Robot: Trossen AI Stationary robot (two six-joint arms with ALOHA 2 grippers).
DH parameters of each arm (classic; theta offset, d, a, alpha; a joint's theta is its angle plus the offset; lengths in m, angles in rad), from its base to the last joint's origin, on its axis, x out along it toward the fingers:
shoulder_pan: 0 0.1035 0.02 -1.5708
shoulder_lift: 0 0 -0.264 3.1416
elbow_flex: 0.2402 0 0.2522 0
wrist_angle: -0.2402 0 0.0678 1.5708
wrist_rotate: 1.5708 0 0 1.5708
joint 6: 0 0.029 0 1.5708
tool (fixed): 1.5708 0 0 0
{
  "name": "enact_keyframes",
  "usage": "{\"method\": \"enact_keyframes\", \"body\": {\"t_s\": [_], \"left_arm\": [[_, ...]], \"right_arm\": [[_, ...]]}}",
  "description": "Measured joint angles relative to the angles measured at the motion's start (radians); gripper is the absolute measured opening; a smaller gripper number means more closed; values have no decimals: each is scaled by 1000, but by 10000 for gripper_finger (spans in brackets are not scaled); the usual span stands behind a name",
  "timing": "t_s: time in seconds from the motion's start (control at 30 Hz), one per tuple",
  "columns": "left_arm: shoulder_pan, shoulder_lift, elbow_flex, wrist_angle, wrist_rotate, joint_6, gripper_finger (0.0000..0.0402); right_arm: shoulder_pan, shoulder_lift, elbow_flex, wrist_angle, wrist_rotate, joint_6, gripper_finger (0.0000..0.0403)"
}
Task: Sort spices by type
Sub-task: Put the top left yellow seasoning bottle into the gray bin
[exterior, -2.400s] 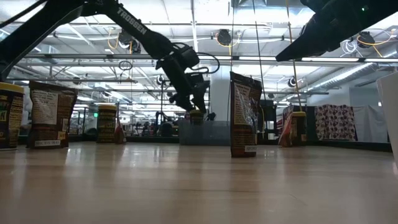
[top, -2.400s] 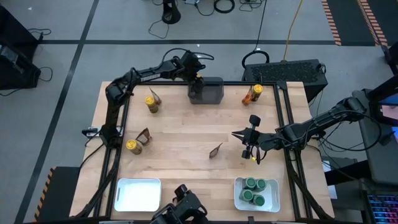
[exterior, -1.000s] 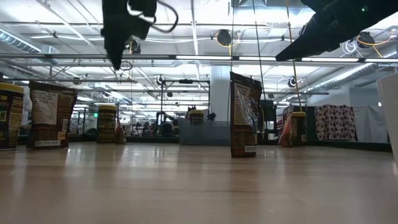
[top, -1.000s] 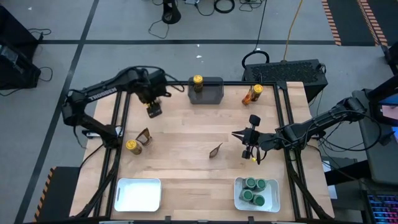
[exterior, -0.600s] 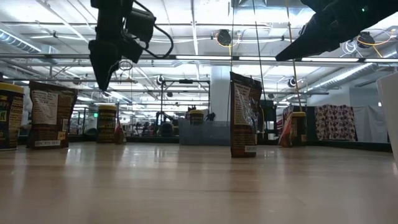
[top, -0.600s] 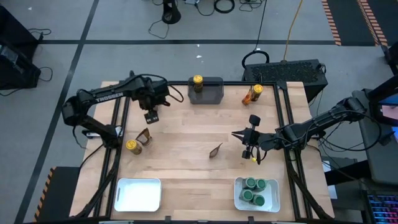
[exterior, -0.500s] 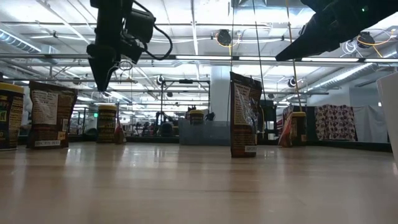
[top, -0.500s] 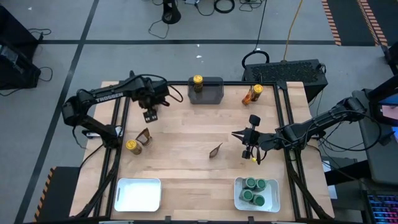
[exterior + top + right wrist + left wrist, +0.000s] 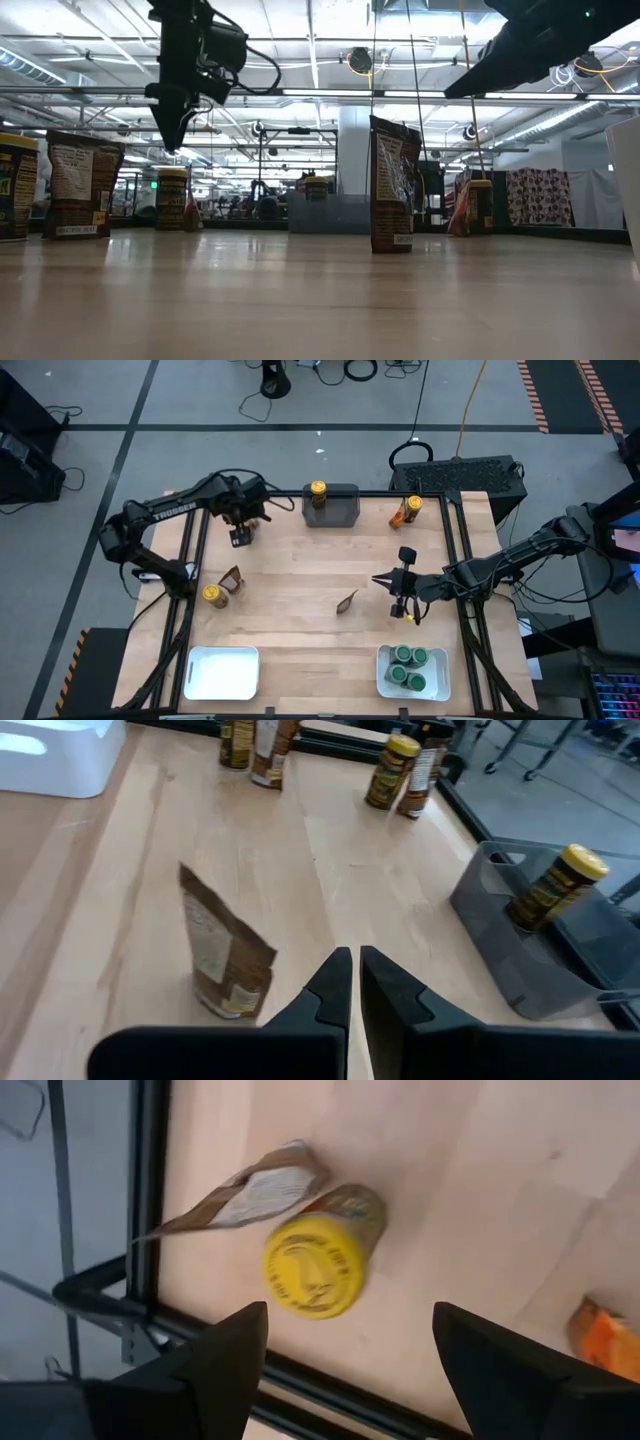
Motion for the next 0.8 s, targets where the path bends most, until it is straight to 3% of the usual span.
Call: {"method": "enact_keyframes", "body": {"t_s": [0.2,0.47,0.8], "left_arm": [[96,0,0,36,69,2,287],[136,0,-8,84,127,22,287],[143,1,-144,224,116,71,287]], "right_arm": [[0,0,0,-7,-10,0,6],[0,0,0,-7,-9,-8,6],[0,0,0,-6,-9,-9,6]]}}
